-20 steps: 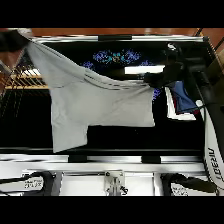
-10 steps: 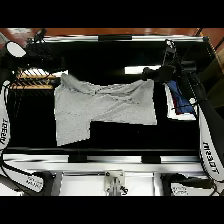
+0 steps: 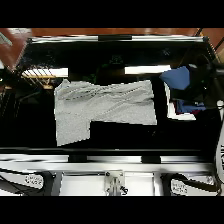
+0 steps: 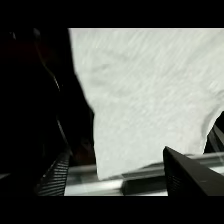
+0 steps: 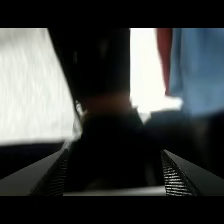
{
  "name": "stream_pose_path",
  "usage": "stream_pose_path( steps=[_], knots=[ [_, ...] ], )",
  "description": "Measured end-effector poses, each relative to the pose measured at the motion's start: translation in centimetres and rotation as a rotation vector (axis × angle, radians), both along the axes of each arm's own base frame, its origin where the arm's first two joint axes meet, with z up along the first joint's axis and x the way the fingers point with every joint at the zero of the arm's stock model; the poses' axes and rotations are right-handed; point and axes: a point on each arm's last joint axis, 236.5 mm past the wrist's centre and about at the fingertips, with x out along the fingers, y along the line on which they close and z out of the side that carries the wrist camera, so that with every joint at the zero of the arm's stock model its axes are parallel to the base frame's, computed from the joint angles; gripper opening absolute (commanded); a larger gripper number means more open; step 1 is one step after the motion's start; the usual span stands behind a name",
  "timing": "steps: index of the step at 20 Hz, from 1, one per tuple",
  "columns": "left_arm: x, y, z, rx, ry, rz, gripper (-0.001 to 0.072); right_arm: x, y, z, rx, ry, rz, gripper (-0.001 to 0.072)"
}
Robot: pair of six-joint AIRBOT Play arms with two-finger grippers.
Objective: Fold the shirts.
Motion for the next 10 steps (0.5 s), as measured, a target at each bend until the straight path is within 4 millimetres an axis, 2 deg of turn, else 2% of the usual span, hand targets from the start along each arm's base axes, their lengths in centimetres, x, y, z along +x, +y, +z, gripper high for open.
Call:
stream_pose_path(
  steps=[2, 4, 5, 6, 10],
  knots=[
    [-1.5, -0.2, -1.9, -0.057, 0.02, 0.043, 0.0674, -1.2, 0.8, -0.5, 0.1, 0.031, -0.023, 0.0684],
    [-2.1, -0.9, -4.0, -0.107, 0.017, 0.072, 0.0667, -1.5, 1.6, -0.7, 0.16, 0.034, -0.025, 0.0683],
    [-2.2, -1.4, -5.1, -0.129, 0.01, 0.089, 0.063, -1.6, 1.8, -0.7, 0.176, 0.034, -0.027, 0.0684],
    [-2.2, -1.7, -6.1, -0.138, 0.005, 0.101, 0.0594, -1.6, 2.0, -0.7, 0.192, 0.033, -0.029, 0.0684],
    [-0.6, -2.2, -8.4, -0.137, -0.075, 0.12, 0.0596, -1.6, 2.5, -0.7, 0.222, 0.027, -0.03, 0.0684]
  ],
)
